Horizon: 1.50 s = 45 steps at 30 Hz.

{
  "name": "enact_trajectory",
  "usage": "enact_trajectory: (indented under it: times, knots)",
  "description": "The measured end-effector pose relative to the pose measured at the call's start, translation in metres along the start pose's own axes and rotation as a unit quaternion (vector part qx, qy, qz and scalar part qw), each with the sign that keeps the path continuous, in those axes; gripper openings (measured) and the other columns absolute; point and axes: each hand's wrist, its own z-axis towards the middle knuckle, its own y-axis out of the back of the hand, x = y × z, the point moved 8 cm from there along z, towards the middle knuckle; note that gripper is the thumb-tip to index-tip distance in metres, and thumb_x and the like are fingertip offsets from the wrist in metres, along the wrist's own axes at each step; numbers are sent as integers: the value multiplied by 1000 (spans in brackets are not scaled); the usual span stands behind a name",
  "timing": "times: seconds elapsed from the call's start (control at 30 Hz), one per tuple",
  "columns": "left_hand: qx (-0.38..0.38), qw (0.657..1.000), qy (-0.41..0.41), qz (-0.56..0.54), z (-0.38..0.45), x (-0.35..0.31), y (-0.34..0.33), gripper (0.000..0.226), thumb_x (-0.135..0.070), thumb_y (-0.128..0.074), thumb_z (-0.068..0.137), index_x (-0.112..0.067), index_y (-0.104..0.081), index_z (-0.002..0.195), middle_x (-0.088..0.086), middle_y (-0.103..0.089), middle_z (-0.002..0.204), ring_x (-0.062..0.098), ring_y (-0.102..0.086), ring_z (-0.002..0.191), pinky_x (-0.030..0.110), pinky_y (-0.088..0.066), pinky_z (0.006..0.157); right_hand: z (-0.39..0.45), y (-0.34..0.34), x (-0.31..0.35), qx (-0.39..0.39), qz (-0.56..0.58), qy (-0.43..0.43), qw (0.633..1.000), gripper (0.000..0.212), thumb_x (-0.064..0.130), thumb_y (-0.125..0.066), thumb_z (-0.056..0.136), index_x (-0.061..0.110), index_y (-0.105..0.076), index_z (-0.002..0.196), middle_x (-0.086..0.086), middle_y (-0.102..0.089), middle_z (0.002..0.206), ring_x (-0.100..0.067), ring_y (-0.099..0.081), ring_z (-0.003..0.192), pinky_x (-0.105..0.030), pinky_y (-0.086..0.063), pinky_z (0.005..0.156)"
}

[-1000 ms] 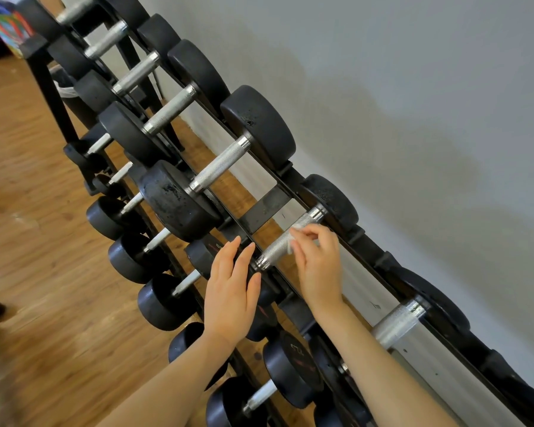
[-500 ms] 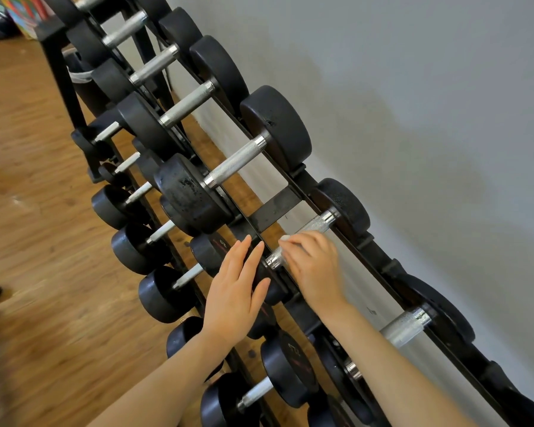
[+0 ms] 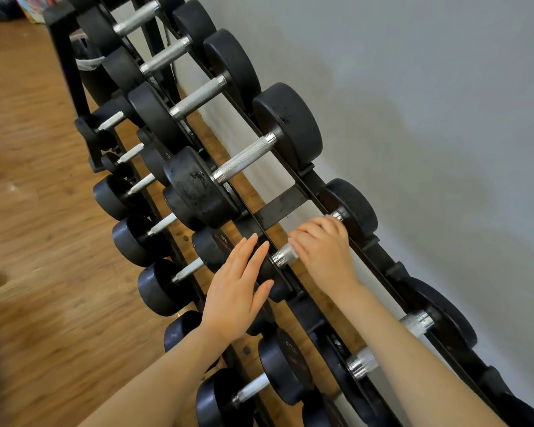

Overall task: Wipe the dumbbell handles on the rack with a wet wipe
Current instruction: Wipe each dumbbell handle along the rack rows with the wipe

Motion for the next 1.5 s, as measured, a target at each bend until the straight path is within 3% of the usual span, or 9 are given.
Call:
enact_trajectory:
  times: [0.2, 0.47, 0.6, 0.73, 0.9, 1.07, 1.2, 1.37, 1.5]
  knots:
    - [-2, 1000, -1, -7, 0, -1, 0, 62, -52, -31, 98, -31, -13, 154, -2, -19, 163, 18, -16, 150, 36, -23, 115, -4, -3, 15, 34, 2, 102, 994, 16, 16, -74, 81, 14, -74, 98, 1, -69, 97, -19, -58, 97, -32, -35, 94]
    - [-6, 1000, -2, -9, 0, 0, 0, 63, -50, -34, 98, -28, -18, 154, -1, -21, 162, 18, -16, 150, 36, -24, 114, -21, -4, 26, -15, 24, 73, 997, 19, 18, -71, 85, 12, -73, 103, 1, -70, 103, -16, -53, 101, -32, -38, 90]
    - [-8, 1000, 3, -10, -1, 0, -1, 63, -50, -33, 97, -30, -15, 154, -2, -20, 163, 18, -16, 150, 36, -23, 114, -24, 0, 7, -67, 60, -49, 995, 22, 27, -59, 92, 17, -74, 106, 7, -70, 106, -15, -54, 102, -32, -36, 90]
    - [-6, 1000, 6, -7, 0, 0, -2, 63, -49, -34, 97, -27, -18, 154, -1, -21, 163, 18, -16, 150, 37, -24, 115, -32, -12, 23, -46, 81, -32, 995, 25, 28, -57, 91, 18, -72, 109, 6, -68, 111, -15, -54, 105, -31, -34, 90]
    - [-14, 1000, 6, -13, -1, -1, -2, 62, -46, -36, 98, -26, -19, 154, -1, -20, 162, 19, -17, 150, 37, -23, 115, -39, -3, -2, -109, 125, -109, 980, 26, 25, -59, 92, 11, -71, 111, -1, -67, 112, -19, -55, 102, -35, -47, 84]
    - [-8, 1000, 6, -11, 0, 0, -3, 63, -47, -36, 98, -26, -18, 154, -1, -19, 163, 19, -16, 151, 37, -22, 116, -45, -14, 24, -53, 124, -22, 991, 26, 25, -58, 93, 12, -71, 112, -3, -66, 113, -19, -57, 105, -40, -50, 84]
    - [-8, 1000, 8, -5, -1, 0, -3, 63, -46, -36, 97, -26, -19, 155, -2, -18, 163, 17, -14, 151, 35, -20, 115, -43, -2, -5, -118, 154, -109, 975, 26, 25, -60, 93, 8, -73, 109, -4, -66, 106, -18, -56, 96, -31, -50, 79]
    - [-6, 1000, 10, -8, 0, 0, -4, 63, -46, -35, 98, -26, -17, 155, -1, -18, 163, 18, -13, 151, 36, -20, 116, -49, -16, 22, -38, 236, -56, 969, 26, 21, -58, 94, 7, -68, 114, -4, -64, 109, -17, -58, 102, -25, -52, 84]
    - [-3, 1000, 9, -9, 0, 1, -5, 63, -46, -34, 98, -25, -18, 155, 0, -18, 163, 18, -13, 151, 34, -18, 115, -47, -13, 4, -78, 276, -129, 949, 22, 18, -65, 89, 7, -71, 108, -2, -63, 105, -13, -59, 98, -25, -54, 82]
